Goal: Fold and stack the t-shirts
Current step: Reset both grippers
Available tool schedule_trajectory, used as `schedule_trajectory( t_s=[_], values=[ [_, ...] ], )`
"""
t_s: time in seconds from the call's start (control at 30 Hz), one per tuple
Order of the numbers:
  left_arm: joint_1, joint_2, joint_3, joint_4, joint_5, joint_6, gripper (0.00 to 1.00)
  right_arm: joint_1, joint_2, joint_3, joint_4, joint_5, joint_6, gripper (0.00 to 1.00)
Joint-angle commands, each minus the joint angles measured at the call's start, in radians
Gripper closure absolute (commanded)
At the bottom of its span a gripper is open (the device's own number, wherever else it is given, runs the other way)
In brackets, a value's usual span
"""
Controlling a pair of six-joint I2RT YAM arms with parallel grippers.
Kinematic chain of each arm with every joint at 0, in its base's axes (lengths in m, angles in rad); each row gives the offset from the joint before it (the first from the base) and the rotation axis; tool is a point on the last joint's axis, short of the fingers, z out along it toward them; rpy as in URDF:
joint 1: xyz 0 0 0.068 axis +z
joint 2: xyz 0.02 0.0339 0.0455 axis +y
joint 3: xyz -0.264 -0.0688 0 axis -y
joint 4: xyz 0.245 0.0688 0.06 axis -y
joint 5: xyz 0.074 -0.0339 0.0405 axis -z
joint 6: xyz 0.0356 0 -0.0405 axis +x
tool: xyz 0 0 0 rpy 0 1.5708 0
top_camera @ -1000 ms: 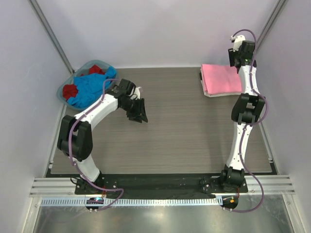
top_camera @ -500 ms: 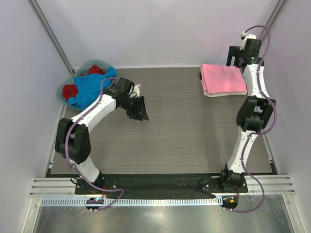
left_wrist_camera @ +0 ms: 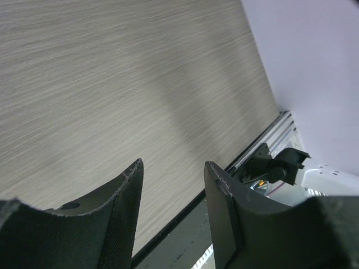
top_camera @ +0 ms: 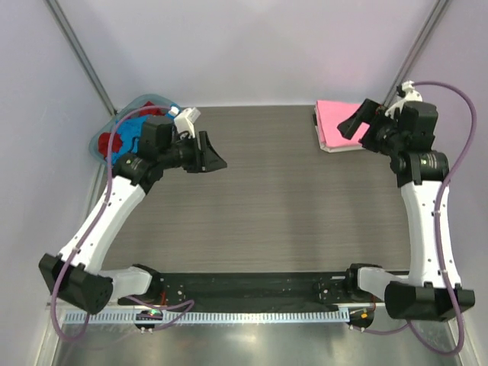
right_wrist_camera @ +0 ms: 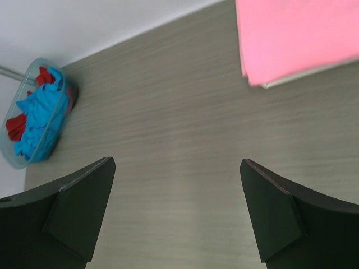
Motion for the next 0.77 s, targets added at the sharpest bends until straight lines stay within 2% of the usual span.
schedule_trajectory(
  t_s=[0.0, 0.03, 0.07, 0.13, 0.17, 0.37, 0.73],
  values=[
    [0.004, -0.092, -0.061, 0.061, 0.015, -0.040, 0.50, -0.004, -0.112, -0.112, -0.035, -0.109, 0.111, 0.00],
    [0.002, -0.111, -0.073, 0.071, 0.010, -0.048, 0.49, -0.004, -0.140, -0.136, -0.035, -0.123, 0.112, 0.00],
    [0.002, -0.124, -0.086, 0.072, 0.015, -0.060, 0.37, -0.004, -0.174, -0.161, -0.037, -0.134, 0.118, 0.00],
    [0.004, -0.166, -0.118, 0.086, 0.030, -0.066, 0.24, -0.004, -0.254, -0.225, -0.037, -0.146, 0.123, 0.00],
    [0.004, -0.180, -0.129, 0.087, 0.029, -0.066, 0.00, -0.004, -0.274, -0.242, -0.037, -0.150, 0.126, 0.00],
    [0.002, -0.289, -0.207, 0.120, -0.039, -0.083, 0.00, -0.002, -0.355, -0.354, -0.038, -0.209, 0.152, 0.00],
    [0.004, -0.332, -0.216, 0.124, -0.053, -0.089, 0.00, -0.004, -0.407, -0.338, -0.028, -0.198, 0.123, 0.00]
  ],
)
